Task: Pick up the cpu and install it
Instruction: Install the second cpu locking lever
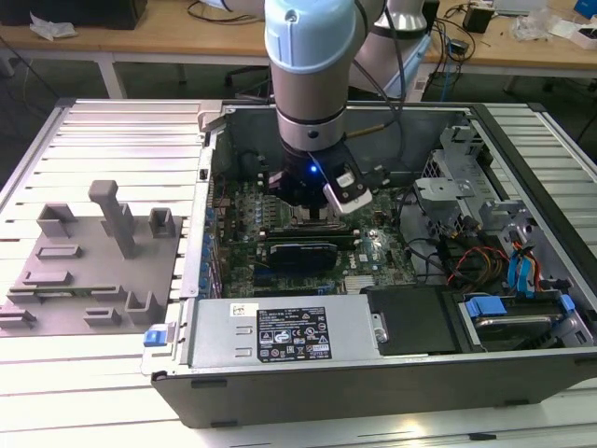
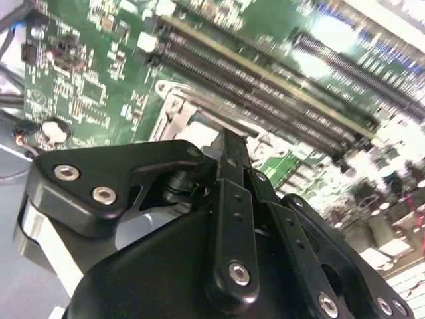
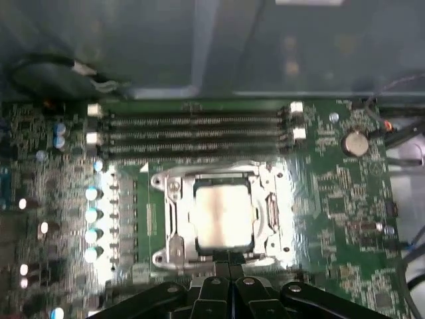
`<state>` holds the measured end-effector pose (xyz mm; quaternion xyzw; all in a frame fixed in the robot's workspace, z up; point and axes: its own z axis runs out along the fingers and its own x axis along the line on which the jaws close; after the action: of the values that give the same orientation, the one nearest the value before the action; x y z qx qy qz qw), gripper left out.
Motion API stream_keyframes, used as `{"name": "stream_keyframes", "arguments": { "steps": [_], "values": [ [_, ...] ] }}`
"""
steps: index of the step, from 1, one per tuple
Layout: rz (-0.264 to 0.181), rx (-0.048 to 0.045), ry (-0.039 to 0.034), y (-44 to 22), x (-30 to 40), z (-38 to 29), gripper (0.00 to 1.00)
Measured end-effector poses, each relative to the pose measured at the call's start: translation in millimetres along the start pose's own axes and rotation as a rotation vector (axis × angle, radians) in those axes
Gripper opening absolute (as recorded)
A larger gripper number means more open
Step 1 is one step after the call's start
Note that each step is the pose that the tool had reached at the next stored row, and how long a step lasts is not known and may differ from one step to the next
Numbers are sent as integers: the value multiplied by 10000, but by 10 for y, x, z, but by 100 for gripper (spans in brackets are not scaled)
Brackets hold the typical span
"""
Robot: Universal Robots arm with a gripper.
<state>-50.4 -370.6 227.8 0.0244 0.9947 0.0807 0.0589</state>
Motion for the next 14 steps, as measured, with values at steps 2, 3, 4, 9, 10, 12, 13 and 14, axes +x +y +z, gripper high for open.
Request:
{"name": "stream_keyframes", "arguments": {
  "steps": [2, 3, 4, 9, 10, 12, 13, 14],
  "values": [
    [-1, 5, -1, 91, 4, 15, 11],
    [-1, 7, -1, 119, 0, 20, 11],
    [-3, 7, 1, 127, -7, 22, 11],
    [0, 13, 4, 144, -48, 1, 11],
    [-1, 20, 4, 146, -50, -12, 11],
    [-4, 42, 4, 151, -55, -36, 11],
    [-8, 58, 1, 151, -56, -37, 11],
    [-9, 62, 2, 151, -56, -38, 11]
  ]
}}
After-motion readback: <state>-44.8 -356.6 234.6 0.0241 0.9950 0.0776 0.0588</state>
